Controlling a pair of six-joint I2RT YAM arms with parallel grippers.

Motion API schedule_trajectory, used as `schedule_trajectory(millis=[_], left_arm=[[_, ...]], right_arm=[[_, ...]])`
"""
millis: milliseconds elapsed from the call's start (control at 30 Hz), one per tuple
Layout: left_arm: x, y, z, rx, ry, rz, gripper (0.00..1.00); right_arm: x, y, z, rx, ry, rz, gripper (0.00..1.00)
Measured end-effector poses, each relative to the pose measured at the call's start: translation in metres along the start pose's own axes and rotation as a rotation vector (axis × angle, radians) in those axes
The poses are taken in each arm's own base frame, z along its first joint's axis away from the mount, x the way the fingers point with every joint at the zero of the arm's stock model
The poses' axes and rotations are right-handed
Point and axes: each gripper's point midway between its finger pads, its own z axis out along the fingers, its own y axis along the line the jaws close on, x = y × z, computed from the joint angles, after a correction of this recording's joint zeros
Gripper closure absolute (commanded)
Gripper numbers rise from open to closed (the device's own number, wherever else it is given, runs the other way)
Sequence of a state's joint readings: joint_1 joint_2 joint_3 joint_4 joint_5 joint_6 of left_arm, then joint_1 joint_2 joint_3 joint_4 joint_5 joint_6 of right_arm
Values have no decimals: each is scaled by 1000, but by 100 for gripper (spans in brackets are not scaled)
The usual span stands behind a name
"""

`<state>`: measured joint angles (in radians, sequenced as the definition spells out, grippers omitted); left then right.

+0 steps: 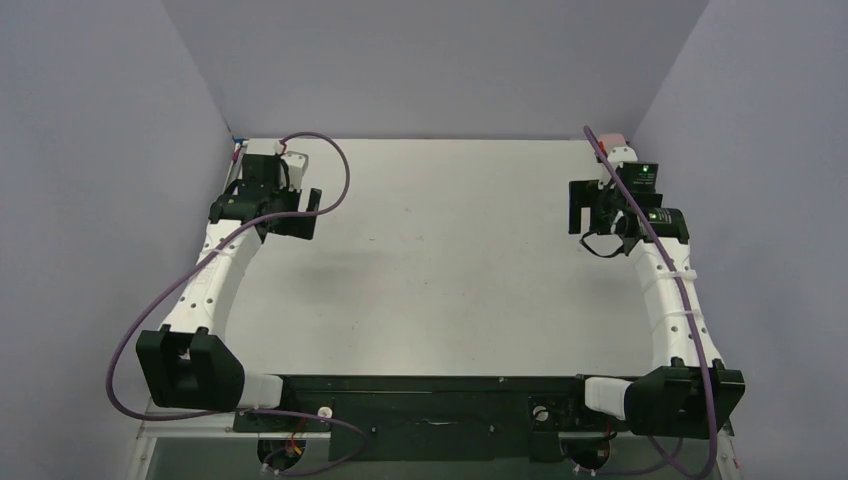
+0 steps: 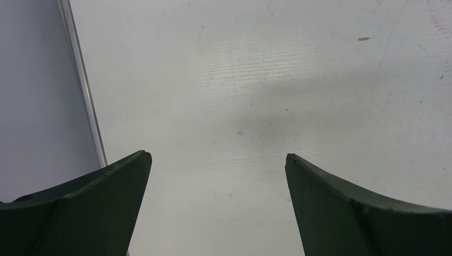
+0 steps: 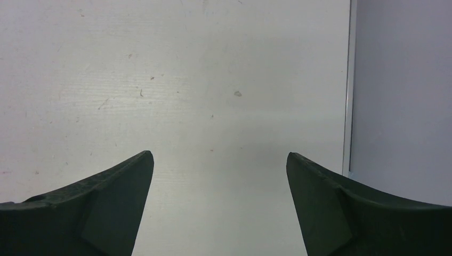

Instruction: Open the umbrella

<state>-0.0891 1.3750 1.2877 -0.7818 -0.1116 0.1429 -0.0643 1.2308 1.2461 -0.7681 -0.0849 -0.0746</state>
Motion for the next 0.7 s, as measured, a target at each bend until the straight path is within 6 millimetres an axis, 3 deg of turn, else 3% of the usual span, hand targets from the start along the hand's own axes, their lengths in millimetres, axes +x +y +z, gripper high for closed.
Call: schedule_trajectory(millis=[267, 500, 700], left_arm=[[-8, -1, -1, 6, -20, -11, 3], [-24, -5, -2, 21, -75, -64, 3], [-43, -11, -11, 38, -161, -130, 3]], right_arm=[[-6, -10, 12, 55, 35, 56, 8], [-24, -37, 19, 148, 47, 150, 10], [-37, -63, 51, 191, 90, 192, 19]])
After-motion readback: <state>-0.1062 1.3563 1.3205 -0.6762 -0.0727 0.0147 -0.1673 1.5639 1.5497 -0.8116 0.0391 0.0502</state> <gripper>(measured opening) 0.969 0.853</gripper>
